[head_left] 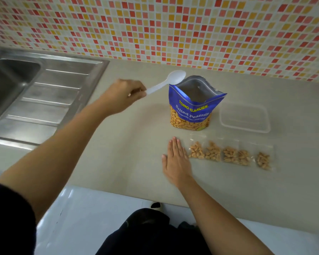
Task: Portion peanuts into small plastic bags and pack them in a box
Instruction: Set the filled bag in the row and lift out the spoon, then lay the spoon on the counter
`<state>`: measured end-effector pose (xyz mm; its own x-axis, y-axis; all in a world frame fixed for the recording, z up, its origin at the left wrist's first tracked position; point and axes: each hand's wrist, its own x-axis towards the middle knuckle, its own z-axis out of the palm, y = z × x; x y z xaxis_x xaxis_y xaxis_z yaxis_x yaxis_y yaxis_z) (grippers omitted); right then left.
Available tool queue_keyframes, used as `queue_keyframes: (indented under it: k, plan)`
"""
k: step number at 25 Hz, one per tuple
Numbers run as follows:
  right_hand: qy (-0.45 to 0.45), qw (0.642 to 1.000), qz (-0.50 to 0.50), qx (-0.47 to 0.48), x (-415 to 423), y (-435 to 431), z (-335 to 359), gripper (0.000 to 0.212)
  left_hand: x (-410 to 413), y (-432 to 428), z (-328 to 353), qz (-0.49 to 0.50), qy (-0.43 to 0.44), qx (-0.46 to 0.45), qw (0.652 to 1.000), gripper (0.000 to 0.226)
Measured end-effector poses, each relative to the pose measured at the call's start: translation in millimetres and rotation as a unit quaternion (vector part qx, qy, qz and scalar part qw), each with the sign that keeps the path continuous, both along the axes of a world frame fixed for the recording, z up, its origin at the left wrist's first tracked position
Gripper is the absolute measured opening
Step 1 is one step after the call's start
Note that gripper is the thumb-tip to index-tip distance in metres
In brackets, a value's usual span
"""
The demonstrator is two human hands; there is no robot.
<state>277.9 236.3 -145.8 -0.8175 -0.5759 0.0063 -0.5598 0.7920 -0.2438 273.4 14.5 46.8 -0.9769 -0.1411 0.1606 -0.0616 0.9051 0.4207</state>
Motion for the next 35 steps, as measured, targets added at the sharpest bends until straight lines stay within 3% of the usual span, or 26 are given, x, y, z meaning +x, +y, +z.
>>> queue_keyframes:
  k: [3, 6, 10, 19, 24, 35]
  plan:
    - [-0.004, 1.0, -0.002, 0.006, -2, -1, -1, 0.059, 40, 18, -68, 0.19, 0.016, 0.21, 0.959, 0.013]
    - [-0.008, 1.0, -0.004, 0.008, -4, -3, -3, 0.06, 65, 40, -122, 0.28, -0.064, 0.254, 0.924, 0.021]
    - [-0.007, 1.0, -0.017, -0.006, -3, -9, -3, 0.061, 77, 57, -149, 0.276, -0.116, 0.247, 0.922, 0.027]
    - [-0.031, 0.999, -0.007, -0.044, -11, -50, 1, 0.07, 76, 60, -157, 0.224, -0.093, 0.136, 0.961, 0.023]
    - [-0.024, 0.999, -0.023, -0.031, -9, -55, -2, 0.058, 73, 63, -159, 0.233, -0.092, 0.086, 0.964, 0.023]
    - [-0.009, 0.999, -0.034, -0.026, -7, -54, -1, 0.056, 73, 70, -156, 0.223, -0.126, 0.044, 0.966, 0.026]
